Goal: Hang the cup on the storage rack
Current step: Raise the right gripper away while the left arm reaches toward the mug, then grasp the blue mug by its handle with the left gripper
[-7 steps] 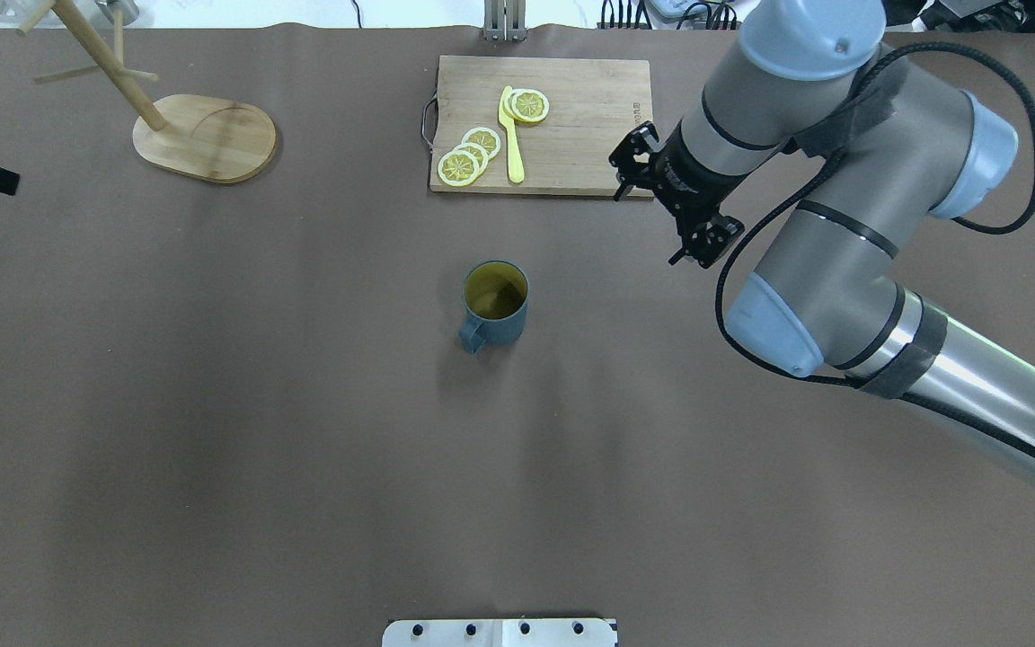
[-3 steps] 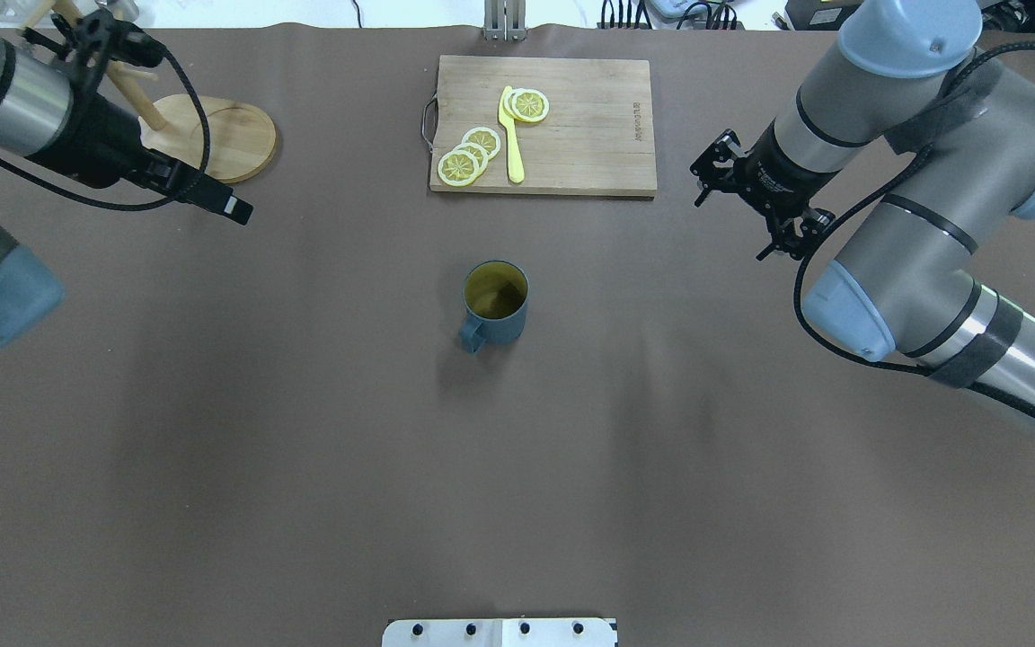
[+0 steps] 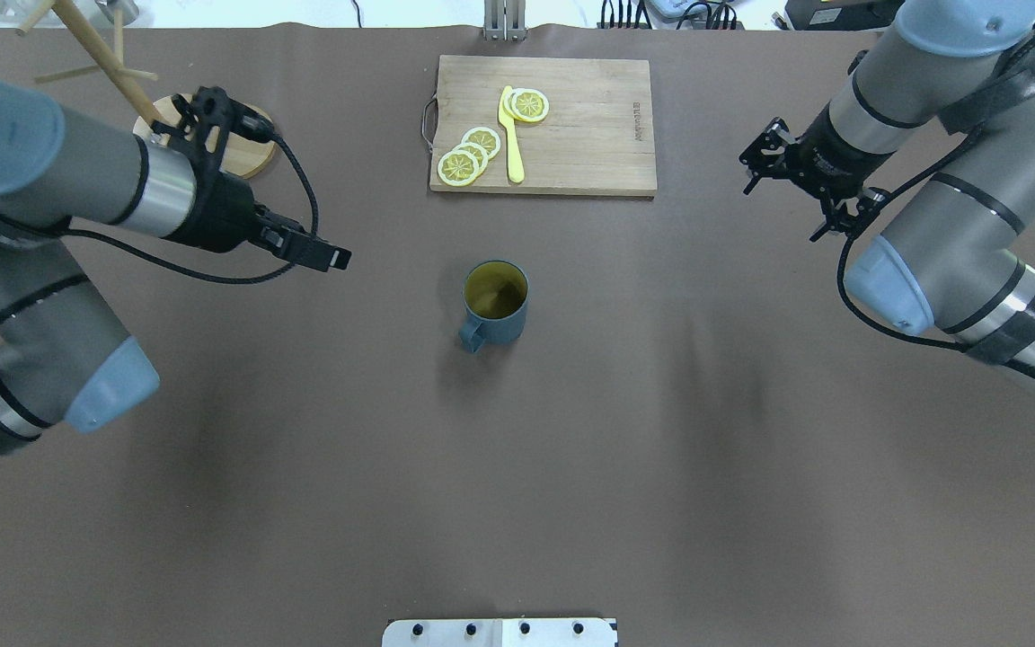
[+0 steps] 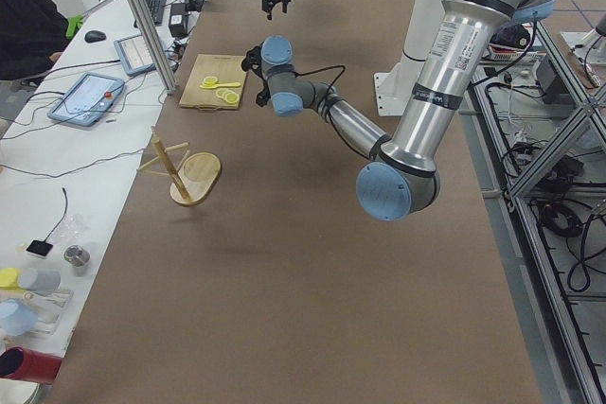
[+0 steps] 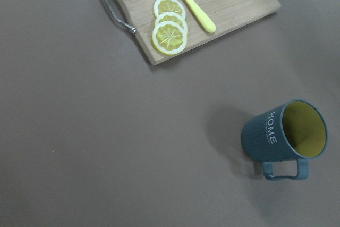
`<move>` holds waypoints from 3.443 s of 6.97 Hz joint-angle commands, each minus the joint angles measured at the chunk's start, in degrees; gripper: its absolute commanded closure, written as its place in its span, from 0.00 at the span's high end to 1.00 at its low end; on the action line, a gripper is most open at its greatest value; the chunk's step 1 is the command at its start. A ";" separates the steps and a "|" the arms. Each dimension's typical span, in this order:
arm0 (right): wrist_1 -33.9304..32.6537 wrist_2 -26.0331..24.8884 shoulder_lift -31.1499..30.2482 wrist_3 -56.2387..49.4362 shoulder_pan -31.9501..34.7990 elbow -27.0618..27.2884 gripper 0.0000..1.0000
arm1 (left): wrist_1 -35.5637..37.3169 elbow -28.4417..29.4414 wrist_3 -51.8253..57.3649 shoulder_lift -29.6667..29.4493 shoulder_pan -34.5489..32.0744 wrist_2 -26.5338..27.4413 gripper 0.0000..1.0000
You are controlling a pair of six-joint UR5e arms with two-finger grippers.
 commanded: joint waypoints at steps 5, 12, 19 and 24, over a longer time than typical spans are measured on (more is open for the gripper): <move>0.35 2.32 -0.22 -7.57 4.72 -5.39 1.00 | -1.72 -0.73 -2.50 -0.79 25.45 41.66 0.97; 0.52 2.32 0.14 -7.30 4.81 -5.48 1.00 | -2.16 8.06 -2.06 -7.74 24.70 42.39 0.93; 0.52 2.32 0.40 -6.86 4.72 -5.39 1.00 | -2.07 10.69 -0.12 -8.44 24.07 42.04 0.56; 0.52 2.23 0.40 -6.77 4.72 -5.48 1.00 | -2.07 11.05 -0.30 -9.67 24.07 42.04 0.37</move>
